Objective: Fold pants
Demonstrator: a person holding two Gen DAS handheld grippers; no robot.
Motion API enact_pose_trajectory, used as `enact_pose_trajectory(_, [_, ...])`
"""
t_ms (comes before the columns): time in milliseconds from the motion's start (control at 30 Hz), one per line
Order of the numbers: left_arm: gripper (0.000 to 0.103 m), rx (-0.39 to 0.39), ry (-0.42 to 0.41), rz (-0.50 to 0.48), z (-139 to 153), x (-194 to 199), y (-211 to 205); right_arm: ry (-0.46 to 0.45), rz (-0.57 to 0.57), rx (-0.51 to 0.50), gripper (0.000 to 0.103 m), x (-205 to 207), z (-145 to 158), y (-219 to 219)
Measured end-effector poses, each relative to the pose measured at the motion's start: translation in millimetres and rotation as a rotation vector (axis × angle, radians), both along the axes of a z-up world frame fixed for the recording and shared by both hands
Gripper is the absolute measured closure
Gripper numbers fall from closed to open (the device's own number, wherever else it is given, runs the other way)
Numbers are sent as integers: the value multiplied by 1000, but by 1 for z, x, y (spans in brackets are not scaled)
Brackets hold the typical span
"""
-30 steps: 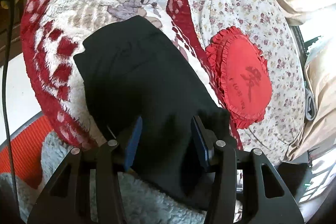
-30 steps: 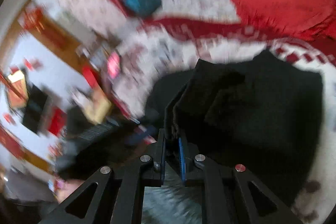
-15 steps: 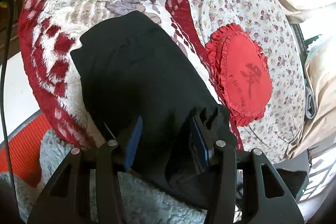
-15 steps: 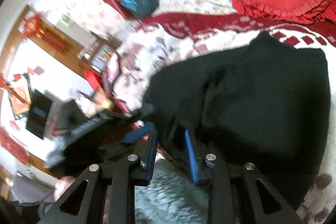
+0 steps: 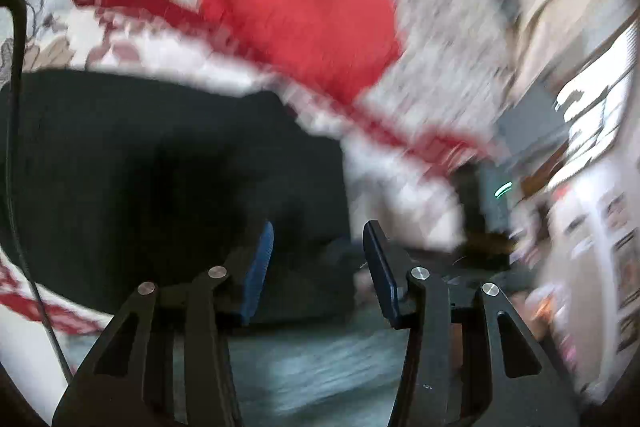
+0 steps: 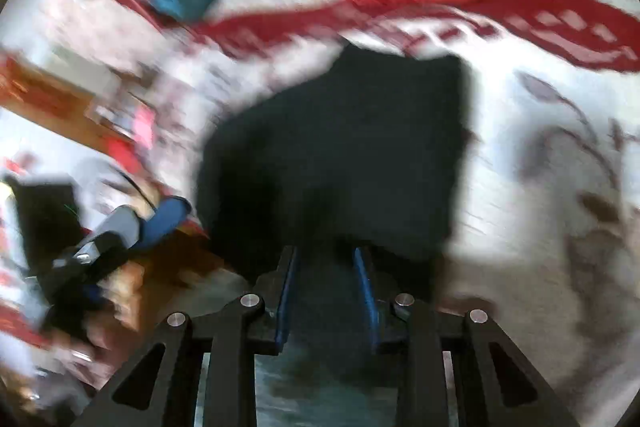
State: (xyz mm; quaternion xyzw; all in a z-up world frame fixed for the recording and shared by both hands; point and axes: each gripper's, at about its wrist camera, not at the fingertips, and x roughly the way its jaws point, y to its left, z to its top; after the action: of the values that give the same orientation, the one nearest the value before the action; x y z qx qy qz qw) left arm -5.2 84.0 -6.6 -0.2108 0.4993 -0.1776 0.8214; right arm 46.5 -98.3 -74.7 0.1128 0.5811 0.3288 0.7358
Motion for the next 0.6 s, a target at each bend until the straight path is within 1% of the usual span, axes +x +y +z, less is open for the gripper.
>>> enact_pose_trajectory(33, [57,78,60,-2,-13,7,3,19,-1,-30,77,0,-7,-2])
enact_pose_trajectory(67, [68,138,130,3,-31,14,13,47,-13,5,77,2,-9,-6])
enact_pose_trajectory(100, [90,124,145,1,-40,16,22,52,-20,15,77,3,-9,-8])
enact_pose_trajectory(133, [93,81,148,1,-46,18,35,54,-23,22,77,4,-9,-10])
enact_pose_trajectory(167, [93,-9,162,7,-49,19,49,54,-21,23,77,3,-9,-9])
enact_pose_trajectory(200, [93,-40,162,25,-49,19,57,53,-19,25,77,3,-10,-7])
enact_pose_trajectory(233, [93,-39,144,40,-47,17,63,52,-19,25,77,2,-9,-8])
enact_pose_trajectory(267, [93,-13,111,44,-40,16,66,56,-19,26,77,2,-10,-8])
enact_pose_trajectory(300, [90,22,83,54,-34,15,67,63,-22,27,77,2,-10,-9])
enact_pose_trajectory(333, [90,32,48,54,-26,16,66,70,-29,26,77,2,-9,-10])
enact_pose_trajectory(367, [90,3,8,43,-17,19,65,73,-37,25,77,3,-7,-12])
enact_pose_trajectory(400, [89,-21,-20,37,-12,22,63,56,-45,24,77,6,-2,-12])
enact_pose_trajectory(433, [89,-28,-37,36,-8,25,58,24,-56,29,77,10,5,-12])
enact_pose_trajectory(467, [84,-30,-52,35,-3,33,52,-13,-75,44,77,16,13,-10])
enact_pose_trajectory(533, [83,-33,-50,35,-6,53,45,-57,-113,94,77,31,25,-8])
enact_pose_trajectory(567, [83,-28,-32,44,-12,61,43,-75,-110,102,77,37,28,-3])
enact_pose_trajectory(600, [83,3,5,71,-23,75,38,-99,-105,92,77,44,29,3])
